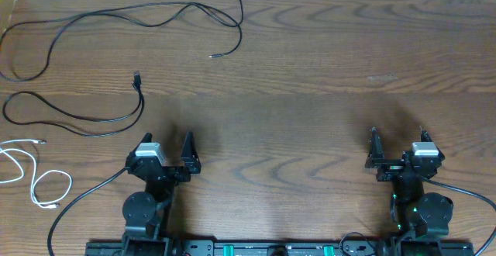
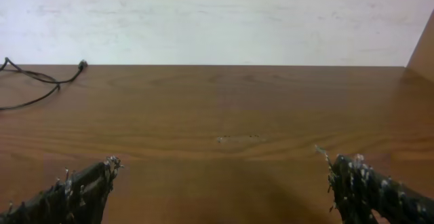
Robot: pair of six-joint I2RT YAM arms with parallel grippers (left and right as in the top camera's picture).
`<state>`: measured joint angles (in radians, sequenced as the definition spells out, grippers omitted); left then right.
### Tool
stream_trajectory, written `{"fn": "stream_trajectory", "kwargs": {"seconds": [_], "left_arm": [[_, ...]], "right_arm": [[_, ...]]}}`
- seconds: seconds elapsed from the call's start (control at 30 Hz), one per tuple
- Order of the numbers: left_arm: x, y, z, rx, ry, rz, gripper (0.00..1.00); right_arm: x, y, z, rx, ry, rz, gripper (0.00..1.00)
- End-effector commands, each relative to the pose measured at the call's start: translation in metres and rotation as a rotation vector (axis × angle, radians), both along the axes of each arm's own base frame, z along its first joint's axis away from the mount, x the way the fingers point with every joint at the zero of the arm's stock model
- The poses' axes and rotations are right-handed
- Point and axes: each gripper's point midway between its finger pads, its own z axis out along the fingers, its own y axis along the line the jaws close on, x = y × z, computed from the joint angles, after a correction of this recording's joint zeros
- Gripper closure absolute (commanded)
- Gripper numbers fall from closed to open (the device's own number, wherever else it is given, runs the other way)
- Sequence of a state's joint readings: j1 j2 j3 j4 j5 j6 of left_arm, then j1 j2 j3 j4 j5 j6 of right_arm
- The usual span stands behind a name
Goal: Untangle cables
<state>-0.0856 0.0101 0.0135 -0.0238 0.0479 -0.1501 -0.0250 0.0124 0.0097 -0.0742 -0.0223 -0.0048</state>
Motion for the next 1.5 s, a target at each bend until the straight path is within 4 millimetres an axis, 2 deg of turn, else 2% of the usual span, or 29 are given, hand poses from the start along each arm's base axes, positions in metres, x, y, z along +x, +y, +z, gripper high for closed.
{"fn": "stream_trajectory", "kwargs": {"seconds": [0.0, 0.3, 1.0, 1.17, 1.47], "left_arm": [[-0.0011, 0.0093, -0.0149, 0.06, 0.047, 0.043, 0.01], [-0.0011, 0.0089, -0.0148, 0.113, 0.044, 0.033, 0.01], [-0.001, 0.0126, -0.015, 0.065, 0.048, 0.061, 0.01], [-0.001, 0.0119, -0.015, 0.141, 0.045, 0.047, 0.01], [-0.001, 0.0148, -0.0151, 0.147, 0.045, 0.064, 0.01]], "right_arm": [[-0.0001, 0.0, -0.0008, 0.007, -0.002, -0.003, 0.01], [-0.0001, 0.0, -0.0009, 0.007, -0.001, -0.003, 0.01], [-0.0001, 0.0, -0.0008, 0.007, -0.002, -0.003, 0.01], [-0.0001, -0.0001, -0.0008, 0.007, -0.002, -0.003, 0.01], [-0.0001, 0.0, -0.0008, 0.007, -0.002, -0.003, 0.01]]}}
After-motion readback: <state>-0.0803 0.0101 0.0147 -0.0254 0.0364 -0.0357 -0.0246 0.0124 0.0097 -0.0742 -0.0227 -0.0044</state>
